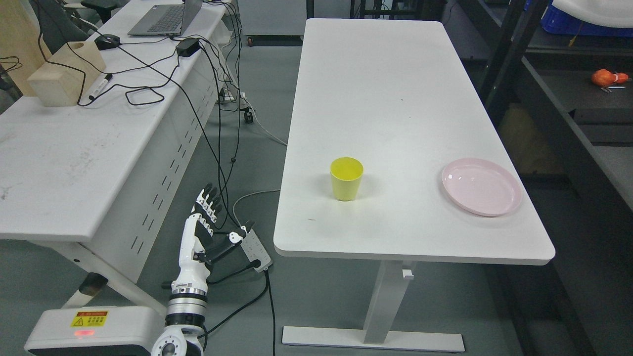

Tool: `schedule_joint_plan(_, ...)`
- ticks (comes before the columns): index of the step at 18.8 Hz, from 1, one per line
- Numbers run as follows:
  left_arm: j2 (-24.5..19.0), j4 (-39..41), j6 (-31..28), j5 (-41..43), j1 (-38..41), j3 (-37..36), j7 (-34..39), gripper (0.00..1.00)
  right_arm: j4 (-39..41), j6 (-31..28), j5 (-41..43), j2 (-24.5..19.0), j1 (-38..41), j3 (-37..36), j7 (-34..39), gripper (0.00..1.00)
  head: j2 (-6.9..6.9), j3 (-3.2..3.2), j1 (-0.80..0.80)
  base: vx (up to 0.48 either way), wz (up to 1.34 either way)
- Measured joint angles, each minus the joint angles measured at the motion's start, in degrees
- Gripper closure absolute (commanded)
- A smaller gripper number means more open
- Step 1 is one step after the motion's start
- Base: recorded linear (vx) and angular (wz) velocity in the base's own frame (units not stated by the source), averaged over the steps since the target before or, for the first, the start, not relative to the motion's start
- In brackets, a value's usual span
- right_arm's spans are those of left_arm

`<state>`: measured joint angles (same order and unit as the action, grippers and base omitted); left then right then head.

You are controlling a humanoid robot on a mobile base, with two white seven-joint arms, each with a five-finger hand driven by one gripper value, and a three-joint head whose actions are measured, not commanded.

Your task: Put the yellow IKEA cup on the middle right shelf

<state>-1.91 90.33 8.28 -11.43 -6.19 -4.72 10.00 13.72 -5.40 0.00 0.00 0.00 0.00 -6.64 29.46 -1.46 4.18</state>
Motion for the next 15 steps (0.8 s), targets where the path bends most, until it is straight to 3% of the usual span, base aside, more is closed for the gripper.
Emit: schedule_joint_plan(15,0.32,0.03,0.24,0.00,-0.59,-1.46,-1.47,0.01,0.00,0.00,0.00,0.00,0.00,0.00,0.00,0.01,0.00,0.00,0.00,0.000,0.00)
